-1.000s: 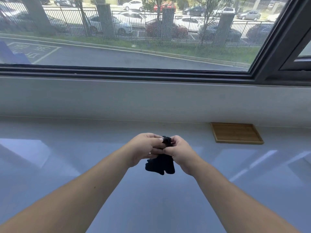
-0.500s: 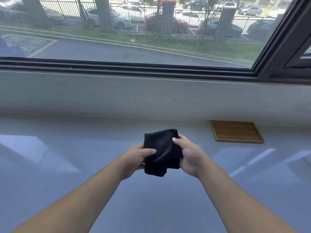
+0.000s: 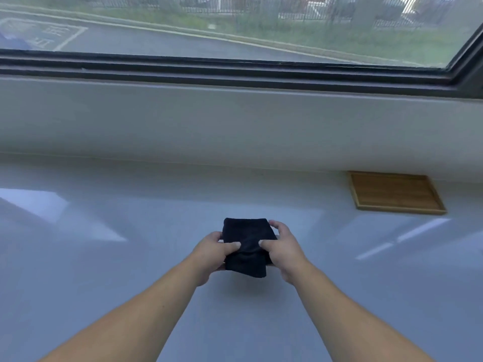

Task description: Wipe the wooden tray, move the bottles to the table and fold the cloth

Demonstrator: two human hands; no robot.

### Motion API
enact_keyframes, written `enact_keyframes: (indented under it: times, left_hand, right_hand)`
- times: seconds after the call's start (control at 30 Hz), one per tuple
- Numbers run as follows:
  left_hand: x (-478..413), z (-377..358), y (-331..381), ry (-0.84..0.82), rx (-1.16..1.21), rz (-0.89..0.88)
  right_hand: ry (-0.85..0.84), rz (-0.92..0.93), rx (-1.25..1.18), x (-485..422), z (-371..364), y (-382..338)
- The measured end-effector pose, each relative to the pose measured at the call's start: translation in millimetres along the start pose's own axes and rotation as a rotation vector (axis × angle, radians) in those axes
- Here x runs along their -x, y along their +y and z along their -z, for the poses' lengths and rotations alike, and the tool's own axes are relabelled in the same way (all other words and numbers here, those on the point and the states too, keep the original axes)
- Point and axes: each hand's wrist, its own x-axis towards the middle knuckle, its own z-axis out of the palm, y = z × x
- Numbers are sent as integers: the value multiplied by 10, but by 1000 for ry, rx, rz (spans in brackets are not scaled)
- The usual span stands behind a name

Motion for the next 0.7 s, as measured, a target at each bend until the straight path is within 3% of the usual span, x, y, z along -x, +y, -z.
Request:
enact_keyframes:
  times: [0.13,0.2,0.3,0.37,0.47,0.7]
  left_hand:
    - [-303,-3,-110,109,-190,-44]
    - [-365,4,-160,216,-526,-140]
    - [-407,13,-296,323,-1002,-397]
    - [-434,23,-316,283,-1189,-515]
    - [-453,25,-323,217,-1346,-532]
    - [-377,70,-237,226,-1430,-491]
  right_hand:
    - [52,82,270,-237,-18,130]
    - [118,178,644,-255,-7,215]
    - [262,524,1111,-250,14,398]
    - [200,615,1186,-267,36,438]
    - [56,540,1342,-300,31,513]
    - [83,599,1412,-256,4,400]
